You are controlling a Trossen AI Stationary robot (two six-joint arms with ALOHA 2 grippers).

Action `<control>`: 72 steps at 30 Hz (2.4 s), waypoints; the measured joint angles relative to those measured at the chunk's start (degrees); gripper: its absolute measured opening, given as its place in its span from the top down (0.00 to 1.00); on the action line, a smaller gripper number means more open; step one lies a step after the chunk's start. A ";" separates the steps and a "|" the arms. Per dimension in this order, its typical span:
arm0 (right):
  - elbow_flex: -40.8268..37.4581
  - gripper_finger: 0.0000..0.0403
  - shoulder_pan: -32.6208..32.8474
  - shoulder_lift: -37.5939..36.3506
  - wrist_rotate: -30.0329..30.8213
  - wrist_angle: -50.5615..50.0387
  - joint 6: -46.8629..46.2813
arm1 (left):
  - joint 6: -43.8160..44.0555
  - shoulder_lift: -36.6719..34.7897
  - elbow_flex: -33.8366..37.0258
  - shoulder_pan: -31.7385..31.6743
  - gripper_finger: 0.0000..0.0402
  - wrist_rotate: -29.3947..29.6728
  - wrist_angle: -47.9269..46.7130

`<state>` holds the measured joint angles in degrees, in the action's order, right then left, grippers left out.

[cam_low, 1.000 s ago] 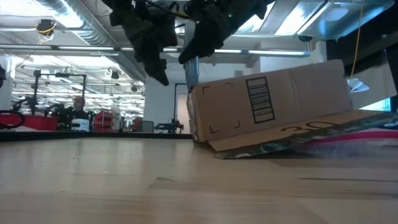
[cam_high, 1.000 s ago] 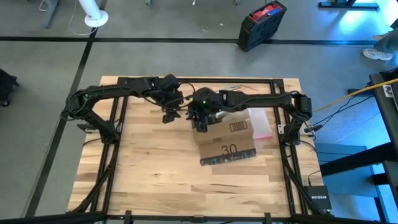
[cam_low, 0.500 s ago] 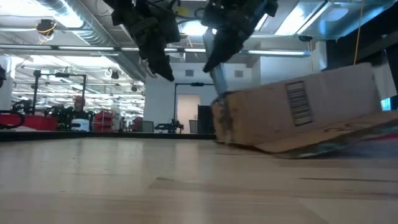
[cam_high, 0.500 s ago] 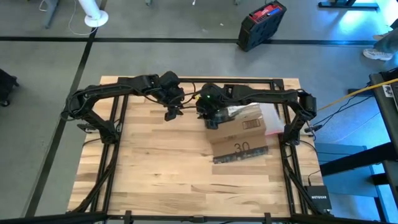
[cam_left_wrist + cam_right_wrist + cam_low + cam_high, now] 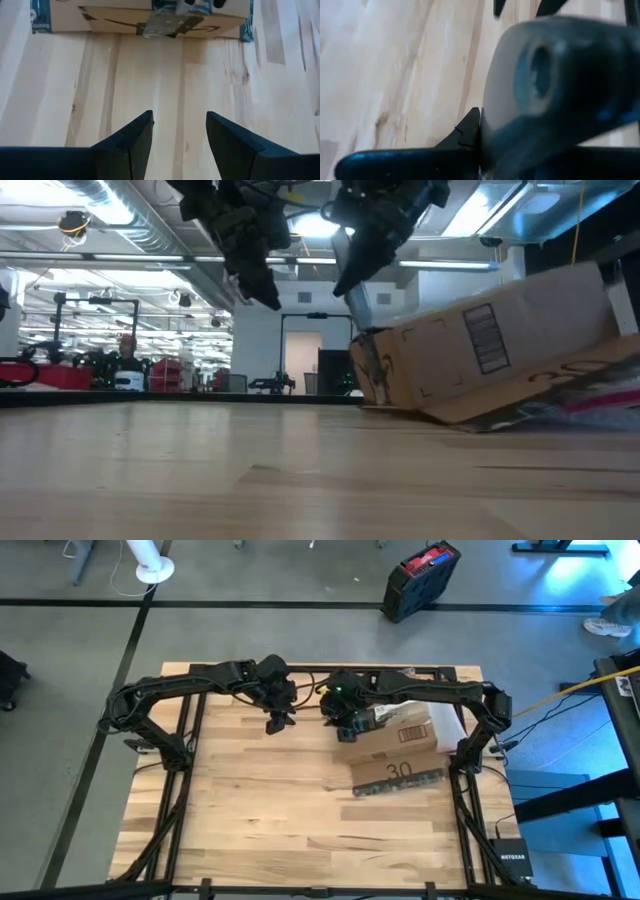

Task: Unpack boxes
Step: Break down the cardboard box with the gray cutter until it is fully flat

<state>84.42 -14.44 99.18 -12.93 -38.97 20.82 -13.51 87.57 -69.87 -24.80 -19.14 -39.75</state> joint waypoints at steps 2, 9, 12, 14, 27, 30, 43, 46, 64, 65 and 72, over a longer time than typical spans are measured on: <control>-0.02 0.82 0.09 0.00 -1.40 2.13 -1.12 | 0.72 -0.24 0.00 -0.02 0.56 0.01 -0.64; -0.02 0.82 0.15 0.02 -4.70 12.09 -6.16 | -0.38 -3.41 0.00 -1.33 0.56 0.55 -5.13; -0.02 0.82 0.15 0.04 -5.90 15.24 -8.00 | -0.39 -5.18 0.00 -2.92 0.56 1.46 -7.34; -0.02 0.82 0.17 0.07 -6.78 17.83 -9.93 | -0.39 -6.63 0.00 -4.17 0.56 1.57 -8.62; -0.02 0.82 0.22 0.35 -8.98 40.32 -23.04 | -0.12 -11.68 0.00 -6.86 0.56 -1.46 -9.53; -0.02 0.82 0.22 0.44 -8.50 40.70 -24.64 | -0.01 -11.72 0.00 -6.86 0.56 -1.46 -9.40; 0.09 0.84 2.15 -8.61 5.79 24.50 -20.75 | -1.94 -11.21 0.00 0.15 0.54 -3.01 2.51; -1.17 0.83 2.10 -9.79 5.97 21.08 -21.86 | -1.60 -9.29 0.00 0.87 0.52 -2.85 5.50; -21.32 0.83 6.17 -17.15 14.95 37.54 -28.86 | -3.00 0.98 0.02 3.78 0.50 -8.47 10.17; -21.46 0.83 6.16 -17.18 15.08 38.18 -28.77 | -3.00 1.40 0.02 3.89 0.50 -8.48 10.23; -21.64 0.82 5.53 -16.96 14.88 36.47 -26.62 | -5.23 3.14 0.02 4.09 0.50 -6.68 6.76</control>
<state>62.78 -8.90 82.22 1.95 -2.50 -5.80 -18.74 90.71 -69.84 -20.71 -25.82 -32.99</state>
